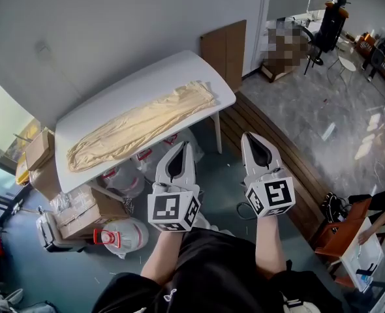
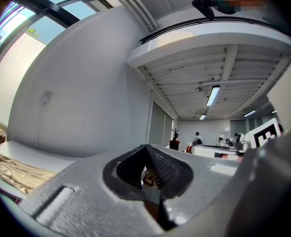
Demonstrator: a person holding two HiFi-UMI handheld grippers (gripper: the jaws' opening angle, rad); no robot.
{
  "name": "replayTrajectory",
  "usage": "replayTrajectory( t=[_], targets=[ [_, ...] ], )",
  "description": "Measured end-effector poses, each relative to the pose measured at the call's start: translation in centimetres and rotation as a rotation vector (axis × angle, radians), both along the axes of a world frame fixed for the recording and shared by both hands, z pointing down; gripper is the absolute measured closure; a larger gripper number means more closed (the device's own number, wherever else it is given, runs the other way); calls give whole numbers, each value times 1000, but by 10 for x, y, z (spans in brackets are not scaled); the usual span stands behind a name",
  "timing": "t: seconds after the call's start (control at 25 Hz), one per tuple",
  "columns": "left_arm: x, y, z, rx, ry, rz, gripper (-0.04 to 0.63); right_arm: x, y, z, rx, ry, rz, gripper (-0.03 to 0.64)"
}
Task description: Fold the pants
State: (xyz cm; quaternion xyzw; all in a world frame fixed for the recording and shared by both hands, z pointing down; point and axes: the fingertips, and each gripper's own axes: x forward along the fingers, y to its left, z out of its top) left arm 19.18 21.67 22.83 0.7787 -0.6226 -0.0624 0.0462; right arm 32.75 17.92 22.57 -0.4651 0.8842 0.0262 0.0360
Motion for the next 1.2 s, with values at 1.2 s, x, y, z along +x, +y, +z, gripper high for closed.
replayTrajectory(
  t=[1.2],
  targets=[
    [-25, -93, 42, -78, 44, 13, 592, -23, -82, 50, -115, 55, -56, 612]
  ],
)
